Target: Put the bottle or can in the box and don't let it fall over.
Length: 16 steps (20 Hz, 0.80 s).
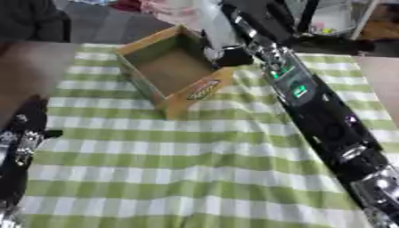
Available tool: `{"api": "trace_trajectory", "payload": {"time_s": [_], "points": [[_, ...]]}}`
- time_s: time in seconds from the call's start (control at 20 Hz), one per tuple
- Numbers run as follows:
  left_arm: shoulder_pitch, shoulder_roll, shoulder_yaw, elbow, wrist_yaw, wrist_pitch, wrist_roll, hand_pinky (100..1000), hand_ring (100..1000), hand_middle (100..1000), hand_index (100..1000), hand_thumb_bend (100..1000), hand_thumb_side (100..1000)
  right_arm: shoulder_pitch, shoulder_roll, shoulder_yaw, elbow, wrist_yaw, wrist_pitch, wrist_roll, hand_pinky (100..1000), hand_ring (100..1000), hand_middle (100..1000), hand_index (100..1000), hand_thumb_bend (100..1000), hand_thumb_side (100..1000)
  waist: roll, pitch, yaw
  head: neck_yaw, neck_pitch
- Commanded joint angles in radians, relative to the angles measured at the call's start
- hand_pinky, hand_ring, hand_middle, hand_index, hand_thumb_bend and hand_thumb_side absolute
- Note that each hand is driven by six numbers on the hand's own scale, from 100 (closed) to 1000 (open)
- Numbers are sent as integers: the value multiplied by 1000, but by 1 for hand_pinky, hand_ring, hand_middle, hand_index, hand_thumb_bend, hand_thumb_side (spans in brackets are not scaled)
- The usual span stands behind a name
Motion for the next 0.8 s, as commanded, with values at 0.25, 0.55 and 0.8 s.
{"api": "trace_trajectory", "payload": {"time_s": [0.25,0.55,0.8], "points": [[-48,5,-31,-29,14,-2,-38,729,1000,1000,904,453,828,-50,-47,-76,87,4,-2,-89,899,851,936,525,100,100,-13,4,81,-128,-56],[-52,4,-34,-31,16,-1,-43,729,1000,1000,904,453,830,-36,-43,-77,173,132,-14,-99,985,936,1000,1000,109,533,-18,8,87,-138,-67],[-50,3,-34,-29,16,-1,-44,729,1000,1000,904,454,831,-31,-42,-93,193,183,-5,-112,991,934,1000,1000,170,571,-20,6,81,-137,-67]]}}
